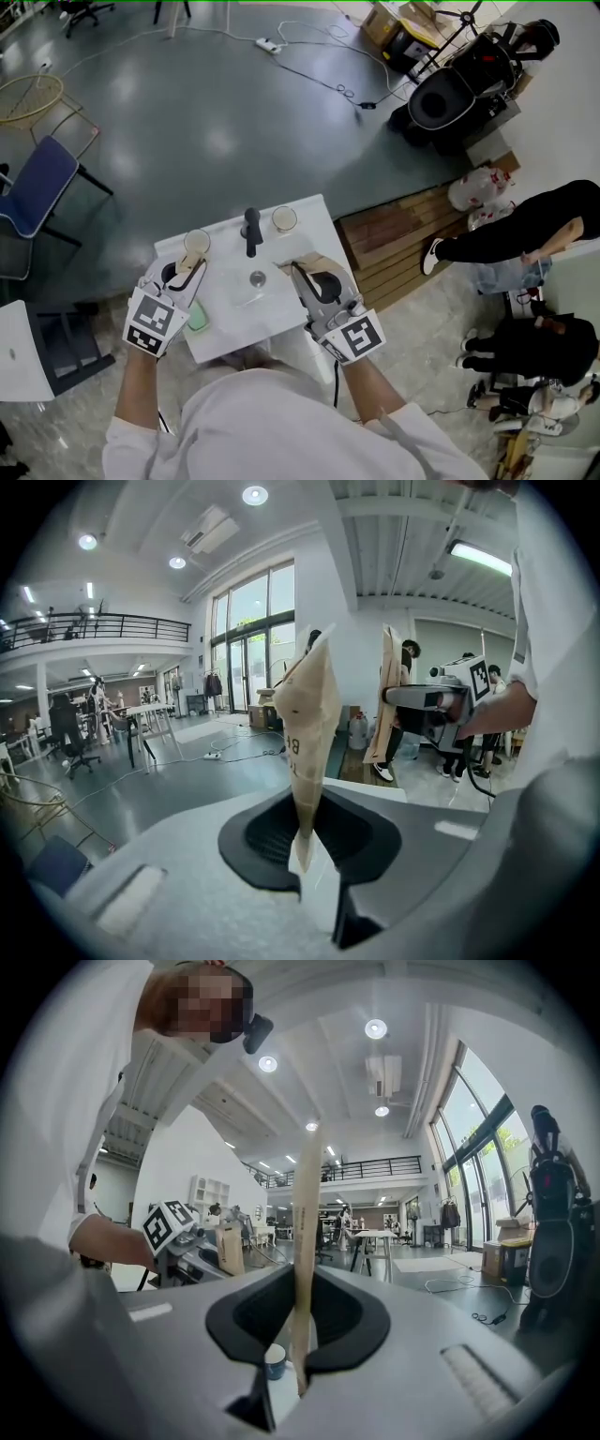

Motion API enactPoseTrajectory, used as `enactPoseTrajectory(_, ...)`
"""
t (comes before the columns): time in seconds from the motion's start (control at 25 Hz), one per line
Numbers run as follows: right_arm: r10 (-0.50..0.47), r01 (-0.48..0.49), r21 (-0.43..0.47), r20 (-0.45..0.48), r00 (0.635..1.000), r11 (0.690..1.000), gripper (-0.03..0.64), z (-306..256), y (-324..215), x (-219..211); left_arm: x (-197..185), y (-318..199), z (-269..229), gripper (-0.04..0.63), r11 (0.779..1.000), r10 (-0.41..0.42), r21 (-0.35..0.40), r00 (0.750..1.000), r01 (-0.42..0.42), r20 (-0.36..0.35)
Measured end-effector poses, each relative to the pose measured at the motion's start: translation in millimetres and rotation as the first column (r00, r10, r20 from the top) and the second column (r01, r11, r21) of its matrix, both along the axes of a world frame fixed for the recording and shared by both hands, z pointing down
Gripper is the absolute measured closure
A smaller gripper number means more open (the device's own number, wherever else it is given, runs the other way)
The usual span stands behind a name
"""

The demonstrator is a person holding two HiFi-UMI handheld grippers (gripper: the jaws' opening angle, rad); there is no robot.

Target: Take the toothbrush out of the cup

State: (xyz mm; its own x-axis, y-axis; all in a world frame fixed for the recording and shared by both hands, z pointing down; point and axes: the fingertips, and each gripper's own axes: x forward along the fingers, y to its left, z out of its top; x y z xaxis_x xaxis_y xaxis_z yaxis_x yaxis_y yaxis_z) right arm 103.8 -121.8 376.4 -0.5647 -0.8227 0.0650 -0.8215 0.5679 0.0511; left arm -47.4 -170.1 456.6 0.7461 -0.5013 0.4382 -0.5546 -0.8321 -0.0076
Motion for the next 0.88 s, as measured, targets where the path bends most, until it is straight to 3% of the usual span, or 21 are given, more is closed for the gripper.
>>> enactPoseTrajectory(0.88,-0.019,0.019,-0.006,-0.001,1.0,1.0,0.572,3.4,-9.2,-11.4,1.3,18.9,-24.2,0.552,1.0,0.029,-0.007,1.0,-0.029,-0.01)
